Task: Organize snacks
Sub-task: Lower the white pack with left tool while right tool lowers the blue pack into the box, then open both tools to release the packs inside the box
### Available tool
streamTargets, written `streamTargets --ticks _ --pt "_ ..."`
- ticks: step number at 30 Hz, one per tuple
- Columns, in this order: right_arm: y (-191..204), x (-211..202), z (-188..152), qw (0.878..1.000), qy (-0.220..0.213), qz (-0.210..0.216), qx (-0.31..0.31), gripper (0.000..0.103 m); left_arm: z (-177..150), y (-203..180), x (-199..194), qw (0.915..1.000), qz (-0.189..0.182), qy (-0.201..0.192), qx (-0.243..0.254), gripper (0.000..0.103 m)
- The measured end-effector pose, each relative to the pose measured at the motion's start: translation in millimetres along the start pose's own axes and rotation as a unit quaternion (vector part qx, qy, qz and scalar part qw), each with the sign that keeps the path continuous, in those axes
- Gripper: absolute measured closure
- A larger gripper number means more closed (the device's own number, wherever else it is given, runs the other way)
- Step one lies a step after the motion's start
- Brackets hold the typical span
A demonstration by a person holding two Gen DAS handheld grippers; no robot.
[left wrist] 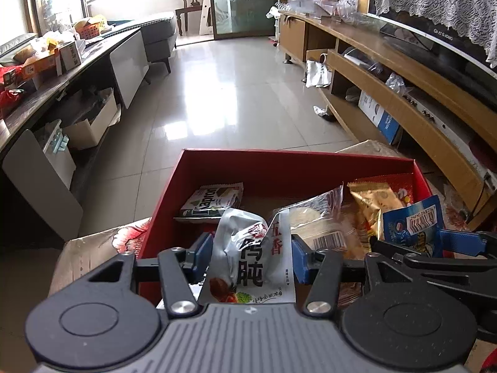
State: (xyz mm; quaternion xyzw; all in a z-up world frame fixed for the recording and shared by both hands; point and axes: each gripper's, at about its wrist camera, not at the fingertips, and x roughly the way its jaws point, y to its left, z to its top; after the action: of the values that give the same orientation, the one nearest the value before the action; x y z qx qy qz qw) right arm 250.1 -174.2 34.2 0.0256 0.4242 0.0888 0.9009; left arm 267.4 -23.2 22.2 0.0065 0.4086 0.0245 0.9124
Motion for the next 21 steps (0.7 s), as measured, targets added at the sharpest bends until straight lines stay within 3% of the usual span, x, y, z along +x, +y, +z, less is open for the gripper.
streamTargets --ticks 10,18,21 --pt "-1.3 -9.0 4.8 1.000 -0.017 -0.003 0.003 0.019 2.0 6.5 -3.9 1.0000 0.001 0.005 -0.008 0.042" --pt "-1.5 -18.9 5.2 1.000 -0.022 -0.019 0.000 0.019 -1.9 18.3 -16.9 0.9996 0.003 0.014 -0.025 0.039" --pt "-1.3 -28.7 4.5 0.999 -0.025 -0.023 0.002 0.018 -7.9 22.2 -27.9 0.9995 -0.002 0.011 -0.030 0.033"
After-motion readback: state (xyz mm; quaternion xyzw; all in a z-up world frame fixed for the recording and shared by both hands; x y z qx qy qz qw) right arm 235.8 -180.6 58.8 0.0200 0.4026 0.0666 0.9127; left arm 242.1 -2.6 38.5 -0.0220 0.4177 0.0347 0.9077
